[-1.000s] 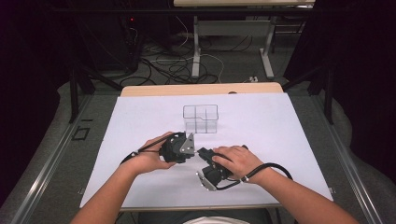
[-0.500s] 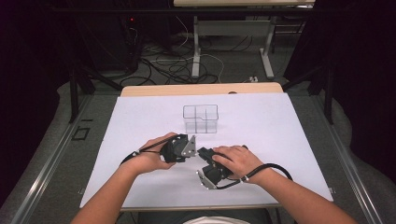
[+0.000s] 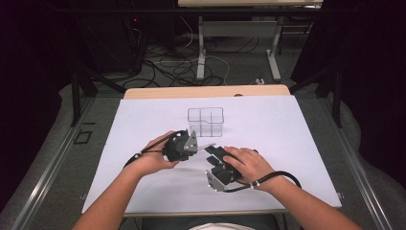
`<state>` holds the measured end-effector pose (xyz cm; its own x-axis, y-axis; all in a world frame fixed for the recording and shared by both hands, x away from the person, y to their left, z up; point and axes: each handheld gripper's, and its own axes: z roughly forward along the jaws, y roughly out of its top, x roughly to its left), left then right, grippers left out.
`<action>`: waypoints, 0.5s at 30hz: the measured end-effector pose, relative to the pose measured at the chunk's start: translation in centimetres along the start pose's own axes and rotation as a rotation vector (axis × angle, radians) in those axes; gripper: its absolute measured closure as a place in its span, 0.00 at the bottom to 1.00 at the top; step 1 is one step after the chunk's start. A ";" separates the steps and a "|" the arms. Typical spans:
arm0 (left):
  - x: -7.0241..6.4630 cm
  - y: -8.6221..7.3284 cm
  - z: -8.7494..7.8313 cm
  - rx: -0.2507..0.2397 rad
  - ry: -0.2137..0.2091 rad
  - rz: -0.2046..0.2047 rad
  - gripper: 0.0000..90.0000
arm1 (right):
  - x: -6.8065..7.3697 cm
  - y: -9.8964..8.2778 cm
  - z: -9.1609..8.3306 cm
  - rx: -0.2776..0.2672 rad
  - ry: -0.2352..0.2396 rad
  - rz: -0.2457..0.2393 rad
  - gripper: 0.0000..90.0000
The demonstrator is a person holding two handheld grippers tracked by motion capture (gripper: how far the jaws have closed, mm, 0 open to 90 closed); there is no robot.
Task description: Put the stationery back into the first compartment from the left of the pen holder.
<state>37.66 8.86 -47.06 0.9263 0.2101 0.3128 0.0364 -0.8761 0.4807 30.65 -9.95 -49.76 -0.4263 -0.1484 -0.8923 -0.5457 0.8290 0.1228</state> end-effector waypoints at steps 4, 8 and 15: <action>0.8 -0.4 -0.4 -0.043 0.026 -0.111 0.88 | 0.2 -1.0 -0.1 0.015 -0.015 0.062 0.54; 1.5 -0.7 -0.9 -0.106 0.031 -0.210 0.88 | 0.3 -2.3 -0.1 0.019 -0.023 0.139 0.52; 2.3 -1.0 -1.5 -0.202 0.051 -0.338 0.88 | 0.2 -4.1 -0.1 0.065 -0.027 0.324 0.48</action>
<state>39.19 10.86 -45.56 0.8545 0.4982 0.1472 0.2570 -0.6516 0.7137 32.68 -13.44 -50.41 -0.5507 0.1423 -0.8225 -0.3370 0.8635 0.3751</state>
